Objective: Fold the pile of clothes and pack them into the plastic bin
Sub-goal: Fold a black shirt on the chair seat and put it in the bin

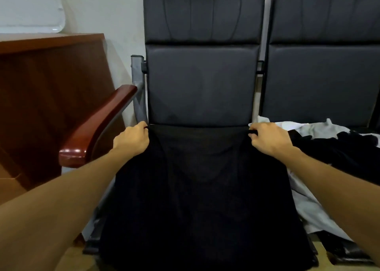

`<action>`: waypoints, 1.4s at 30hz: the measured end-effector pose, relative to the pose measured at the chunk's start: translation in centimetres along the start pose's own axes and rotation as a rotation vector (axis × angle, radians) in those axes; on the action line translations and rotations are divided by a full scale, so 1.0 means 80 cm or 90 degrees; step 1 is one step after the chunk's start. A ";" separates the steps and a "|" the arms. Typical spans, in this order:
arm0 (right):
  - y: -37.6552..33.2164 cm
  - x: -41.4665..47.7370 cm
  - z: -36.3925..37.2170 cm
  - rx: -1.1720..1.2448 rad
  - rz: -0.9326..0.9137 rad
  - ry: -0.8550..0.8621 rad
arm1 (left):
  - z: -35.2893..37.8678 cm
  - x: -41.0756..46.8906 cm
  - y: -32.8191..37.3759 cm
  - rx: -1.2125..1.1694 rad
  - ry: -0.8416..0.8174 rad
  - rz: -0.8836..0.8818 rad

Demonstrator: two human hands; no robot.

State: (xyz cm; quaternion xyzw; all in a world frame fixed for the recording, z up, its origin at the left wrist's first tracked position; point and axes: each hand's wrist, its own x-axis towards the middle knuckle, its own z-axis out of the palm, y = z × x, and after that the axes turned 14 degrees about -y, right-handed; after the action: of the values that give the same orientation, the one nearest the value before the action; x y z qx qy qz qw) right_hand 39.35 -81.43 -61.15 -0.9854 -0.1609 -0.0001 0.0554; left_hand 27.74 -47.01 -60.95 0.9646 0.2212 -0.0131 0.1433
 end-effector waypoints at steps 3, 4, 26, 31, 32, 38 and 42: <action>0.003 0.046 0.014 -0.004 -0.016 0.027 | 0.012 0.050 -0.003 -0.005 0.000 0.004; 0.003 0.060 0.019 0.001 -0.021 0.034 | 0.018 0.066 -0.004 -0.002 0.002 0.007; -0.007 0.030 0.098 0.001 -0.190 -0.208 | 0.117 -0.001 0.009 0.002 -0.244 0.355; -0.025 -0.064 0.081 0.040 -0.276 -0.275 | 0.105 -0.094 0.026 0.018 -0.324 0.412; -0.028 -0.081 0.080 0.054 -0.292 -0.273 | 0.103 -0.113 0.029 0.012 -0.325 0.430; -0.037 -0.165 0.075 0.056 -0.350 -0.399 | 0.103 -0.188 0.032 0.173 -0.427 0.479; -0.028 -0.184 0.080 -0.073 -0.341 -0.487 | 0.113 -0.190 0.020 0.283 -0.461 0.443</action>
State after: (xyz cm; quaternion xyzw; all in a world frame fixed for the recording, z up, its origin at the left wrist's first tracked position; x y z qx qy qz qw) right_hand 24.59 -83.28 -67.52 -0.8401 -0.4179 0.3397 -0.0646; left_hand 15.09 -57.40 -67.83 0.9216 -0.1825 -0.3426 -0.0014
